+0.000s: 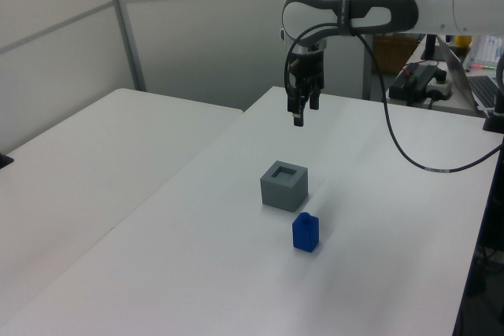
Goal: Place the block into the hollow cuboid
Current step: 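Move the open gripper down past the grey hollow cube toward the blue block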
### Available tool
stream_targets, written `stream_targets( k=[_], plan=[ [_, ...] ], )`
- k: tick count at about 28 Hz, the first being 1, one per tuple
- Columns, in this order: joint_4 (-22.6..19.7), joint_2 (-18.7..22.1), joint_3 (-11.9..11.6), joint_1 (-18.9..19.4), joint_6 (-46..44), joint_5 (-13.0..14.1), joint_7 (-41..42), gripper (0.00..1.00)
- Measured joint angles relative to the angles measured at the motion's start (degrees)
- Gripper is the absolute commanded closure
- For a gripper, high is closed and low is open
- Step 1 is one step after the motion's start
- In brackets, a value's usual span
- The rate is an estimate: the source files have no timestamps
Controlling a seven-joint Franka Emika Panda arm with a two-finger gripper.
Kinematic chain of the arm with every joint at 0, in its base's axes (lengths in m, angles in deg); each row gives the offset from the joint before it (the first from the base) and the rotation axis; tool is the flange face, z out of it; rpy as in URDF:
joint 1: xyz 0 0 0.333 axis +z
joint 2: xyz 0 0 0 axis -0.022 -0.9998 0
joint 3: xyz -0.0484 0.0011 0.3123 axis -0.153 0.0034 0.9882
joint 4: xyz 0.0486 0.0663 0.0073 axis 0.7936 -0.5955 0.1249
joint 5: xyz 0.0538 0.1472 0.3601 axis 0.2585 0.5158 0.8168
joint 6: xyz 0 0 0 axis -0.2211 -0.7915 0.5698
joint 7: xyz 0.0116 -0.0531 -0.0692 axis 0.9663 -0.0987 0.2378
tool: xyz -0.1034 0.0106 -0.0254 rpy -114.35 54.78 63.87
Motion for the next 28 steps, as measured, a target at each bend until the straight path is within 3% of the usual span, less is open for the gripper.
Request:
stream_targets(
  k=[11, 18, 28],
  plan=[
    [-2.54, 4.66, 0.29, 0.96, 0.01, 0.04, 0.00, 0.00],
    [-9.21, 9.15, 0.57, 4.75, 0.24, 0.04, -0.05, 0.00],
    [-20.21, 10.03, 0.72, 9.37, 9.72, 0.04, -1.56, 0.00]
  ],
)
